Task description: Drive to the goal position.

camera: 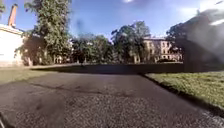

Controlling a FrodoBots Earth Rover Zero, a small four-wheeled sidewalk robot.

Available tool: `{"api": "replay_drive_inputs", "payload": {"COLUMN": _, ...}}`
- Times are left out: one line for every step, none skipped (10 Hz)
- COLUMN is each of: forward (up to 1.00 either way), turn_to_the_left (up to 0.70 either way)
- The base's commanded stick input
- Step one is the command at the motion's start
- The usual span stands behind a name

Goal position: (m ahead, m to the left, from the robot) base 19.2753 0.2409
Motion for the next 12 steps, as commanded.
{"api": "replay_drive_inputs", "payload": {"forward": 0.5, "turn_to_the_left": 0.0}}
{"api": "replay_drive_inputs", "payload": {"forward": 0.5, "turn_to_the_left": 0.0}}
{"api": "replay_drive_inputs", "payload": {"forward": 0.5, "turn_to_the_left": 0.0}}
{"api": "replay_drive_inputs", "payload": {"forward": 0.5, "turn_to_the_left": 0.0}}
{"api": "replay_drive_inputs", "payload": {"forward": 0.5, "turn_to_the_left": 0.0}}
{"api": "replay_drive_inputs", "payload": {"forward": 0.5, "turn_to_the_left": 0.0}}
{"api": "replay_drive_inputs", "payload": {"forward": 0.5, "turn_to_the_left": 0.0}}
{"api": "replay_drive_inputs", "payload": {"forward": 0.5, "turn_to_the_left": 0.0}}
{"api": "replay_drive_inputs", "payload": {"forward": 0.5, "turn_to_the_left": 0.0}}
{"api": "replay_drive_inputs", "payload": {"forward": 0.5, "turn_to_the_left": 0.0}}
{"api": "replay_drive_inputs", "payload": {"forward": 0.5, "turn_to_the_left": 0.0}}
{"api": "replay_drive_inputs", "payload": {"forward": 0.5, "turn_to_the_left": 0.0}}
